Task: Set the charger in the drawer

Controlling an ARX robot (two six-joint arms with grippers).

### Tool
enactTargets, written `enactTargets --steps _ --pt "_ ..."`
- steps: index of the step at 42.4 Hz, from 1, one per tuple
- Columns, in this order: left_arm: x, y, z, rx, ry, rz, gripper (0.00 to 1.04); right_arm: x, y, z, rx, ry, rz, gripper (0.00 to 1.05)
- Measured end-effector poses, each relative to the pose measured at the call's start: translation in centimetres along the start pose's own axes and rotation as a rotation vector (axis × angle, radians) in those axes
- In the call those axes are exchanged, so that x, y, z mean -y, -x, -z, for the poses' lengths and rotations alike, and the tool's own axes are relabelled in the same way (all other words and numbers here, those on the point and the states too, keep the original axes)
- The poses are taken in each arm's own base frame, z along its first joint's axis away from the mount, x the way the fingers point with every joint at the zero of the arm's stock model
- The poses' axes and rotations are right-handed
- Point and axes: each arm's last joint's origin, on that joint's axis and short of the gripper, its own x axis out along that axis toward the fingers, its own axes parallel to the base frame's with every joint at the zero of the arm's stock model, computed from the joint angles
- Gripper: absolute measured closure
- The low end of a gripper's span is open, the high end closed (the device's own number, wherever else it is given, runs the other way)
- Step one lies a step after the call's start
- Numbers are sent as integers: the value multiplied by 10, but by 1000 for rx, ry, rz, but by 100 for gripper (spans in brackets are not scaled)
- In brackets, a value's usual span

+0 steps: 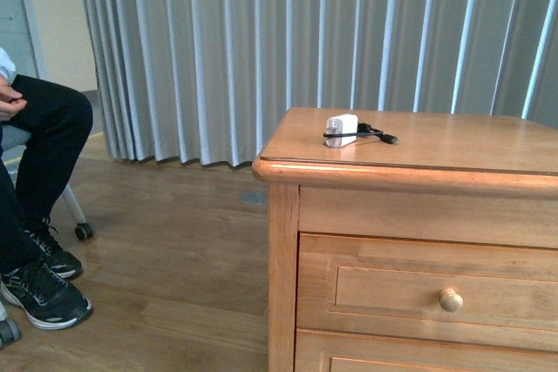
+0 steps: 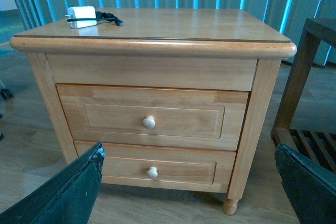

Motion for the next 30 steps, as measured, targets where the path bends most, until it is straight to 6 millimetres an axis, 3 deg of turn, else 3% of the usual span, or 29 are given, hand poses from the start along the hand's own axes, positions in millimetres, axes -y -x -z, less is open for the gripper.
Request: enactTargets --steps 30 --pt "0 0 0 0 0 0 6 0 0 0 0 0 0 8"
